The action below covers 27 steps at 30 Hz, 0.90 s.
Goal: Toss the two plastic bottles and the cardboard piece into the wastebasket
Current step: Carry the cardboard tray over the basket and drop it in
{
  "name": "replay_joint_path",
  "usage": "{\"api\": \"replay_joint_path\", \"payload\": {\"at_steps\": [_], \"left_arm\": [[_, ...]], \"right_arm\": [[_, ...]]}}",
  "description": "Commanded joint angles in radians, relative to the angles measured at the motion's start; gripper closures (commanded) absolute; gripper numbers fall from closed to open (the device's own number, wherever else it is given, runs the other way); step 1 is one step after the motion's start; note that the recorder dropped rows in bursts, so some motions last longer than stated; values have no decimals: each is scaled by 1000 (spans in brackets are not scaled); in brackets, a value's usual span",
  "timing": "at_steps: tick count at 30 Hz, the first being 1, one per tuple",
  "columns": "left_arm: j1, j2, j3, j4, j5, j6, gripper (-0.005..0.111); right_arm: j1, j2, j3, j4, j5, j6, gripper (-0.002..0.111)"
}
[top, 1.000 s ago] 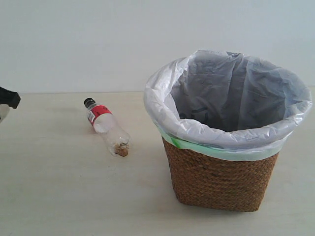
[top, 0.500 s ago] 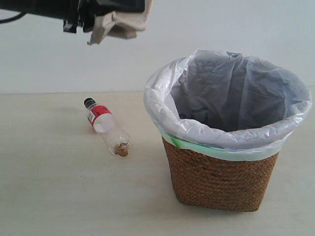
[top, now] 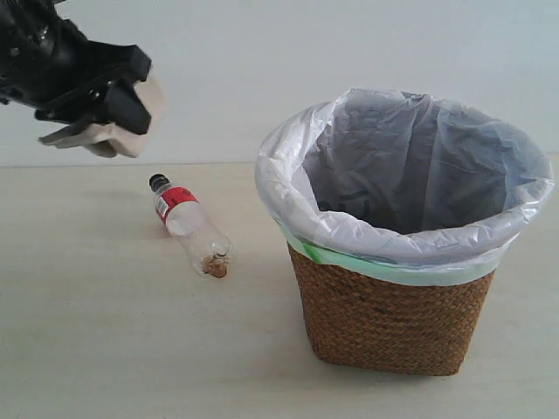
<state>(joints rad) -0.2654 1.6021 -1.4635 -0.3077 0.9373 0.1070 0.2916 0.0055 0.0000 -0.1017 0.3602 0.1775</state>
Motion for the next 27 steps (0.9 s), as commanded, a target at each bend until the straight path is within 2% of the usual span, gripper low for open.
{"api": "replay_joint_path", "payload": {"at_steps": [1,9,12,16,20,25,27], "left_arm": [[-11,1,-21,141,42,-138,103],[-166,54,-125,141,56,-107,103],[-197,86,-188,141,104,-107,103],[-183,91,-209,179,152,-107,103],[-141,91,-209,285,280,-126,103],[-72,89,-201,532,284,-311,103],[-62,89,-186,568,284,-369,103]], "right_arm": [[-3,-5,0,-6,-3,-1,108],[-3,-5,0,-6,-3,-1,108],[-3,-5,0,-6,-3,-1,108],[-3,-5,0,-6,-3,-1,108],[-3,-5,0,-6,-3,-1,108],[-3,-5,0,-6,-3,-1,108],[-3,-5,0,-6,-3,-1,108]]}}
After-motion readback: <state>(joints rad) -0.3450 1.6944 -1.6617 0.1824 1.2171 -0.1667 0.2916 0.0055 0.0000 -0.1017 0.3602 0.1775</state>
